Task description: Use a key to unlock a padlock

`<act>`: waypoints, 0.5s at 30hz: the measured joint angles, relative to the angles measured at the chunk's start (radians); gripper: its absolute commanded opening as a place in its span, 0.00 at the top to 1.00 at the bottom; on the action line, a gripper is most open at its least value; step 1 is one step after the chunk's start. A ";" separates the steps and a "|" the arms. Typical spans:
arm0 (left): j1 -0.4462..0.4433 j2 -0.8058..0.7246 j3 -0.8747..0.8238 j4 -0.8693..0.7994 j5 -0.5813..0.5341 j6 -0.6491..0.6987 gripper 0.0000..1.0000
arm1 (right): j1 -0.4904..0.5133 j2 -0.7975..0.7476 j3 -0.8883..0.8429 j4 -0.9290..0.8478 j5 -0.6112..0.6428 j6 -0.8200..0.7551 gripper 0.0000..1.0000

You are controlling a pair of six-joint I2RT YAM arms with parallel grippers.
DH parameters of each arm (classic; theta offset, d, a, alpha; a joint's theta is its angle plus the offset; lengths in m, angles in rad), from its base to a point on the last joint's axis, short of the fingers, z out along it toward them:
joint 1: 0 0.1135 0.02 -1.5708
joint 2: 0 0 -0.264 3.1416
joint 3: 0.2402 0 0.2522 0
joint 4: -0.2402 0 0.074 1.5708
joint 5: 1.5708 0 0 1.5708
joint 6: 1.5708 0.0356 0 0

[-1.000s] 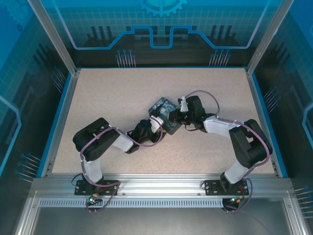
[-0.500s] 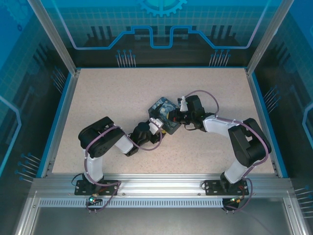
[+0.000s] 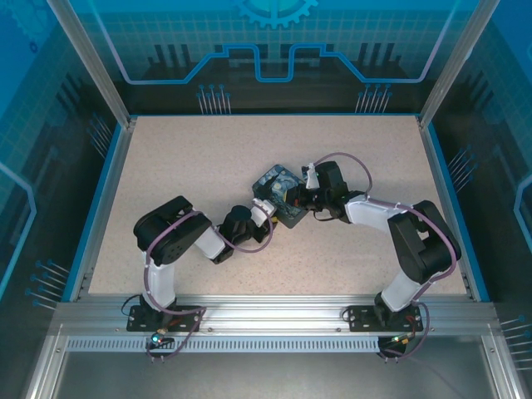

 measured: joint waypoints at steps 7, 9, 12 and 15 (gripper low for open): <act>0.006 0.000 0.000 0.000 0.009 -0.005 0.73 | 0.000 -0.002 0.000 -0.003 0.002 -0.007 1.00; 0.007 -0.001 0.000 -0.001 0.011 -0.014 0.73 | 0.000 -0.004 0.000 -0.004 0.003 -0.007 1.00; 0.007 -0.018 0.002 -0.036 0.022 -0.035 0.73 | 0.000 -0.008 -0.001 -0.011 0.003 -0.014 1.00; 0.007 -0.046 0.017 -0.105 0.039 -0.058 0.73 | 0.000 -0.014 -0.002 -0.018 0.004 -0.023 1.00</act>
